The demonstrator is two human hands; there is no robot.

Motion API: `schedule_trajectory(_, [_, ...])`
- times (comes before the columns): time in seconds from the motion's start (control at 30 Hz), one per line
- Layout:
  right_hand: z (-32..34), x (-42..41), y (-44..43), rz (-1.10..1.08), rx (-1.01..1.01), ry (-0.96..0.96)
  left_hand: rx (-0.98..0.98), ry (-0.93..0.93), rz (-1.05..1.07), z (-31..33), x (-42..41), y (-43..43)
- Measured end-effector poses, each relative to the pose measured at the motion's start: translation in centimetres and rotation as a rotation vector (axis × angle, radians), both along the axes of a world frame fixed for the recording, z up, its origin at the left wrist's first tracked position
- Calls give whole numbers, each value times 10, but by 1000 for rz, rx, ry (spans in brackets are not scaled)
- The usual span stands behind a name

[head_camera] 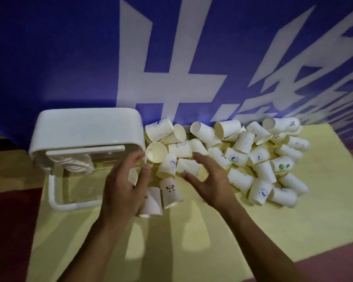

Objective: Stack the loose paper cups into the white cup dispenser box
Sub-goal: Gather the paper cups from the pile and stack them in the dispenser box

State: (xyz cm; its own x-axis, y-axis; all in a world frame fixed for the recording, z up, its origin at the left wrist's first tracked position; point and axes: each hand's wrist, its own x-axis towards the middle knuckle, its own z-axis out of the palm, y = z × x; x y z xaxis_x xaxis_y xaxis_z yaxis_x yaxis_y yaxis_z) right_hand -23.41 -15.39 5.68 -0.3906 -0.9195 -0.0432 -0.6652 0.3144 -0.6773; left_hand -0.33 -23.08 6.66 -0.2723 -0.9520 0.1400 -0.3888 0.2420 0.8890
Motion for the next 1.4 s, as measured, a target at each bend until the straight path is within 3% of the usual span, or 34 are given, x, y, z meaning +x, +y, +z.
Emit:
schedule_trajectory(0.2, [8, -105, 40, -183, -31, -30, 26, -5, -155, -6, -126, -5])
schedule_trajectory(0.4, [-9, -207, 87, -254, -14, -106, 50, -302, -236, -37, -261, -17])
schedule_trajectory(0.6, [-28, -315, 124, -331, 36, -130, 63, -517, -125, -80, -340, -47])
schedule_trajectory(0.83, [-48, -403, 128, -381, 34, -146, 35, -550, 9, -99, -371, -49])
schedule_trajectory(1.07, [-53, -439, 83, -319, 47, -97, 48, -406, 5, -73, -363, -31])
schedule_trajectory(1.4, [-43, -443, -27, -7, 178, 382, 71, -321, 116, -49, -314, -2])
